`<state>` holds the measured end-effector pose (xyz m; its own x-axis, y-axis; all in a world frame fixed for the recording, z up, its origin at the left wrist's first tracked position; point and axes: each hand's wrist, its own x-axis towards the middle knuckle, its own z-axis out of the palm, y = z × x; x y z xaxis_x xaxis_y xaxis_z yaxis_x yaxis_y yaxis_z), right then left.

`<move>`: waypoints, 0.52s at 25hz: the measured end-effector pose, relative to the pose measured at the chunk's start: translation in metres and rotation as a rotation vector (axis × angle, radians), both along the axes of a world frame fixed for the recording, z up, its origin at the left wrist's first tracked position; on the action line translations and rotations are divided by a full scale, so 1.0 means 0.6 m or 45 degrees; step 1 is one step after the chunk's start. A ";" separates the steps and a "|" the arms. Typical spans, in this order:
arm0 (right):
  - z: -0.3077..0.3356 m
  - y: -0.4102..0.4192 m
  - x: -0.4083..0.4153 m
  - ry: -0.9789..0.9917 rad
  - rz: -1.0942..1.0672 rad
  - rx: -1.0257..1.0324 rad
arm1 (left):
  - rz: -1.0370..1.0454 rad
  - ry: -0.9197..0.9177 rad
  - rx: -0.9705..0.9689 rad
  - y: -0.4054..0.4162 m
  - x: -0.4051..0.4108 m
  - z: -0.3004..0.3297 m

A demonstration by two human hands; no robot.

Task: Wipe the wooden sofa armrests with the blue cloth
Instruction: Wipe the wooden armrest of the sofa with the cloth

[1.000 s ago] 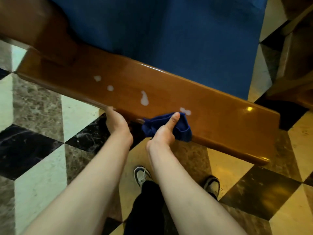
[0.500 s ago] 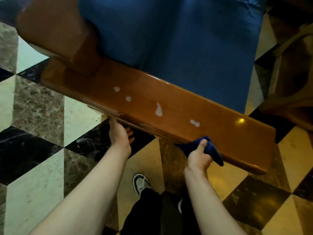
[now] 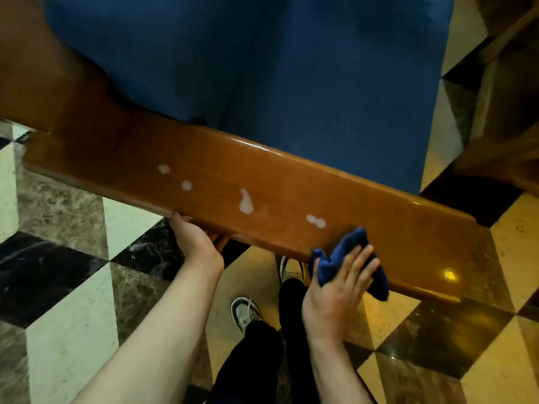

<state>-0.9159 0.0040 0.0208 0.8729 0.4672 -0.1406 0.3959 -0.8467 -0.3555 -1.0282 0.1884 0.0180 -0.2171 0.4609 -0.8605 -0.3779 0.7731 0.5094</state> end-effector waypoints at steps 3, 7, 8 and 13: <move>0.000 0.031 0.073 -0.051 0.485 -0.276 | 0.138 -0.021 0.078 0.011 0.013 0.004; -0.006 0.099 0.109 -0.164 0.997 -0.329 | 0.269 0.039 0.160 0.011 0.033 0.003; -0.012 0.119 0.108 -0.208 1.114 -0.299 | 0.289 0.059 0.167 0.012 0.035 0.001; -0.021 0.279 0.046 -0.186 1.400 -0.103 | 0.373 0.098 0.079 0.037 0.006 -0.004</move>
